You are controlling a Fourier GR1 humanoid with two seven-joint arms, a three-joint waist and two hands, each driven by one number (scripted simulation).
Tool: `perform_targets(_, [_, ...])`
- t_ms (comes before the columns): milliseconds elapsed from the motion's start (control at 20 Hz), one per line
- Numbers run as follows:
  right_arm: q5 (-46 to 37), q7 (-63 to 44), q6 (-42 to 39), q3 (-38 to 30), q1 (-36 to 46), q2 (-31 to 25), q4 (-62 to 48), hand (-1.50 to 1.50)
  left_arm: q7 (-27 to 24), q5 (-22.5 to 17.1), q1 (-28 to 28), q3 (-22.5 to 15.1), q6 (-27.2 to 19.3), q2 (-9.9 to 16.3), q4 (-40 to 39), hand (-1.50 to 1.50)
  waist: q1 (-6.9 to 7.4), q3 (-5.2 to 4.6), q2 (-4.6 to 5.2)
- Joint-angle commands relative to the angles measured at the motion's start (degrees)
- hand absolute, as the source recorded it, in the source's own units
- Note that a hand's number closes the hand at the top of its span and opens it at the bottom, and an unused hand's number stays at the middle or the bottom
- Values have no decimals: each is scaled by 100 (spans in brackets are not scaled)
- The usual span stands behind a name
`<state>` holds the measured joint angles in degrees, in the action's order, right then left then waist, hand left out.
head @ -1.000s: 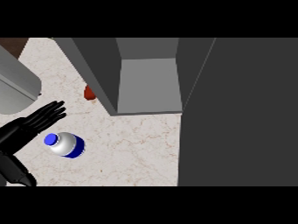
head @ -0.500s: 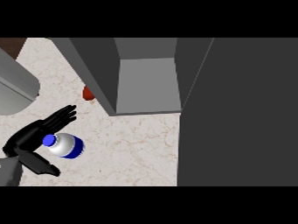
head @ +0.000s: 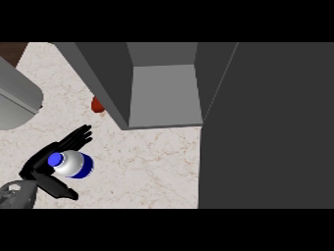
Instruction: Pick up the bottled water, place it into the cabinet and close the cabinet
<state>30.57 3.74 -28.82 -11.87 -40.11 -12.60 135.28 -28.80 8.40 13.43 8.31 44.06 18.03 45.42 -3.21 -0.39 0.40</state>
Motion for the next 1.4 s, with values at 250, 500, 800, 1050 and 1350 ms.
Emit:
perform_targets(250, [635, -127, 141, -175, -317, -126, 779, -150, -1117, -33, 349, -465, 872, -52, -901, -150, -10, -6, 10])
perform_targets(500, [517, 100, 60, -171, -414, -86, 554, -150, -991, -525, 408, -396, 1005, -397, -1357, 150, -32, -2, 8])
perform_targets(800, [581, 174, 23, -311, -594, -216, 699, -150, -1123, -681, 314, -638, 1342, -287, -1239, 150, 56, 2, -28])
perform_targets(1050, [527, 368, -40, -358, -614, -257, 407, -150, -787, -1893, 392, 925, -964, -430, -1471, 150, 202, 15, -47])
perform_targets(1350, [798, 168, 110, -479, -1102, -257, 1110, -150, -1353, -2144, 213, 1282, -1846, -637, -1130, 150, 216, 24, -65])
